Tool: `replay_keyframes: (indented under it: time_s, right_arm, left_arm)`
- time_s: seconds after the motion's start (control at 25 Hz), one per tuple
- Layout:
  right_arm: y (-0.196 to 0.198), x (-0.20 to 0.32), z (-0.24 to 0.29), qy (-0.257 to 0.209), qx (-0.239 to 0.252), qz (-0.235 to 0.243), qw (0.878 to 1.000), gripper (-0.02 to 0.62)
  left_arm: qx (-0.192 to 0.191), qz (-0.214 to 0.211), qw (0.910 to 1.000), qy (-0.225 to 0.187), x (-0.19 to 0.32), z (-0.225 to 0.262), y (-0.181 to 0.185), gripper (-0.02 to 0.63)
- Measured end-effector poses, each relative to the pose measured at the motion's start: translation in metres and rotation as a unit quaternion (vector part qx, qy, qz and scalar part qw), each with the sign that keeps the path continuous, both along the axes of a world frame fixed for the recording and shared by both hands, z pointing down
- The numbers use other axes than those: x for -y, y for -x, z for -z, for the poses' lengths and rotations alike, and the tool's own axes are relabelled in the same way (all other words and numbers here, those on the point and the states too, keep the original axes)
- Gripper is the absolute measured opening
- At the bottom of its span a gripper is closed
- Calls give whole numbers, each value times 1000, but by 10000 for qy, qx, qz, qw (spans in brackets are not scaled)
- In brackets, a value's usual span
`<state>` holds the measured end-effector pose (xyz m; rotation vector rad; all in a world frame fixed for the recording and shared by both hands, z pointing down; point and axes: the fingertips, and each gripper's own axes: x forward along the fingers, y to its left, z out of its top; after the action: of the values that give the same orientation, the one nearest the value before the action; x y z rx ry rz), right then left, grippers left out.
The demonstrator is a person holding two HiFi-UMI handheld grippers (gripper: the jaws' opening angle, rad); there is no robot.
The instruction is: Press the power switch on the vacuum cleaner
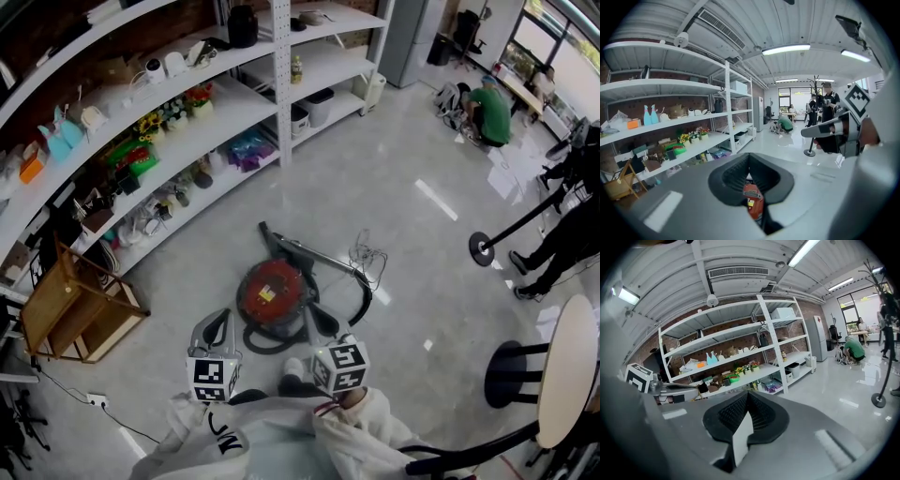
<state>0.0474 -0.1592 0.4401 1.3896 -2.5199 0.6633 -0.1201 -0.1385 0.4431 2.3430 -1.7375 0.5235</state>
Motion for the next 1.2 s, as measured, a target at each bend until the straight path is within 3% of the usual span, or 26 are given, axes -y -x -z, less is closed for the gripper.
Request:
replay_keyframes:
  time_s: [0.44,1.2]
  right_arm:
    - [-1,5,-13,219,25,113,9997,0]
    - [-10,19,-34,610,-155,-186,9978,0]
  left_arm:
    - [74,223,9995,220,-4,-13,10,0]
    - [-33,-52,9981,608,12,-37,7,0]
